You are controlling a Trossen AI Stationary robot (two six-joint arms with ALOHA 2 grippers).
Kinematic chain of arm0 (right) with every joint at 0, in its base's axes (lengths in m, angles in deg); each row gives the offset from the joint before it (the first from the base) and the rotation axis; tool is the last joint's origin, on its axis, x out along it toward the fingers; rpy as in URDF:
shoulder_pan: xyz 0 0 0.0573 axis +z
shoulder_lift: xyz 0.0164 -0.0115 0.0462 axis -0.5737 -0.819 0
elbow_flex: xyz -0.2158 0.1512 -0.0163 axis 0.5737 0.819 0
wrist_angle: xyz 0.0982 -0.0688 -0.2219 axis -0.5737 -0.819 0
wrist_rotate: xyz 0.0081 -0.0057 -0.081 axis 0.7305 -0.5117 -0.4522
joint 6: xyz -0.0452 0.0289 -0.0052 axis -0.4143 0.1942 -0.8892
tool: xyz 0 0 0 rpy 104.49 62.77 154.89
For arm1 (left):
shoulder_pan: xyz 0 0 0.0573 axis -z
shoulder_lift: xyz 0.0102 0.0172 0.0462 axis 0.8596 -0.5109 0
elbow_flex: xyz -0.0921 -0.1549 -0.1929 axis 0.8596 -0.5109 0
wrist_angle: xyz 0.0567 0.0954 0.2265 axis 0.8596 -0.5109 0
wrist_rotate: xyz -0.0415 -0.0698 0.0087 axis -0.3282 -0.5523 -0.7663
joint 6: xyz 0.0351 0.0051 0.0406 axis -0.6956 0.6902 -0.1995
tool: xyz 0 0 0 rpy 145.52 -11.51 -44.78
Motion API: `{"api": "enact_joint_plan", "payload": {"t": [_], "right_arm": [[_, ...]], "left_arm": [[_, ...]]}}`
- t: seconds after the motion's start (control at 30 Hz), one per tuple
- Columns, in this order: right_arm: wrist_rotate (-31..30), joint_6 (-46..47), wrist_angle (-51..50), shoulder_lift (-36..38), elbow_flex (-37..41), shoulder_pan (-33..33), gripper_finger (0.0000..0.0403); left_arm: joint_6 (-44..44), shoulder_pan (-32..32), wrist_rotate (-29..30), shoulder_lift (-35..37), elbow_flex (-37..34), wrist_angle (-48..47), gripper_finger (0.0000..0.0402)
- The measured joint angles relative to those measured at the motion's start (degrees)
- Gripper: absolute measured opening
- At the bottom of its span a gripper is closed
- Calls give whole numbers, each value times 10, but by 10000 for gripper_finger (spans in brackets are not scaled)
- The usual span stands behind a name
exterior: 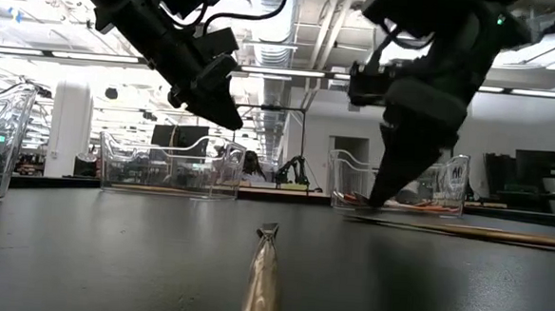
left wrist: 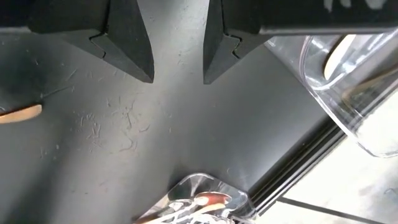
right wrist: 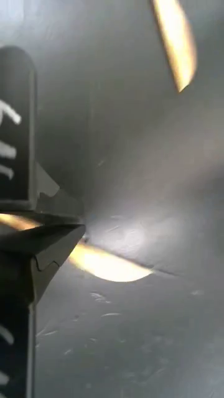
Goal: Sort silverware by color (type)
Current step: Put the gold table knife into the top left transparent bin
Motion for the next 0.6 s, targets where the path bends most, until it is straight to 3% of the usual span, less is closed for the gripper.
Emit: {"api": "enact_joint_plan", "payload": {"t": [0.43,0.6], "right_arm": [[0,94,-93,-2,0,36,101],[10,131,-121,0,1,38,96]], "left_arm": [[2,0,0,0,0,2,123],[2,0,0,0,0,8,123]]}}
